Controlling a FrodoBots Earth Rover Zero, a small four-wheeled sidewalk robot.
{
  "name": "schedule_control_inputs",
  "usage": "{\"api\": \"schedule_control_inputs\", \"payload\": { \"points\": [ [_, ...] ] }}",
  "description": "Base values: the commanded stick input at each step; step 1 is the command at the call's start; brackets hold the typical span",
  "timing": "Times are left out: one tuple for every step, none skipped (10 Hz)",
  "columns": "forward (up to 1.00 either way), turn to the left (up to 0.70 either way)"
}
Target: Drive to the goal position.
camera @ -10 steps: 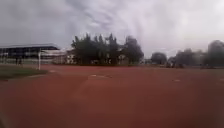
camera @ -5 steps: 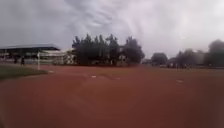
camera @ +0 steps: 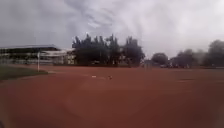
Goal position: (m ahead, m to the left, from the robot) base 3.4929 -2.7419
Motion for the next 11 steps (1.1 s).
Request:
{"api": "schedule_control_inputs", "payload": {
  "points": [
    [0.50, 0.00],
    [0.50, 0.00],
    [0.50, 0.00],
    [0.50, 0.00],
    [0.50, 0.00],
    [0.50, 0.00],
    [0.50, 0.00],
    [0.50, 0.00],
    [0.50, 0.00],
    [0.50, 0.00],
    [0.50, 0.00]
  ]
}}
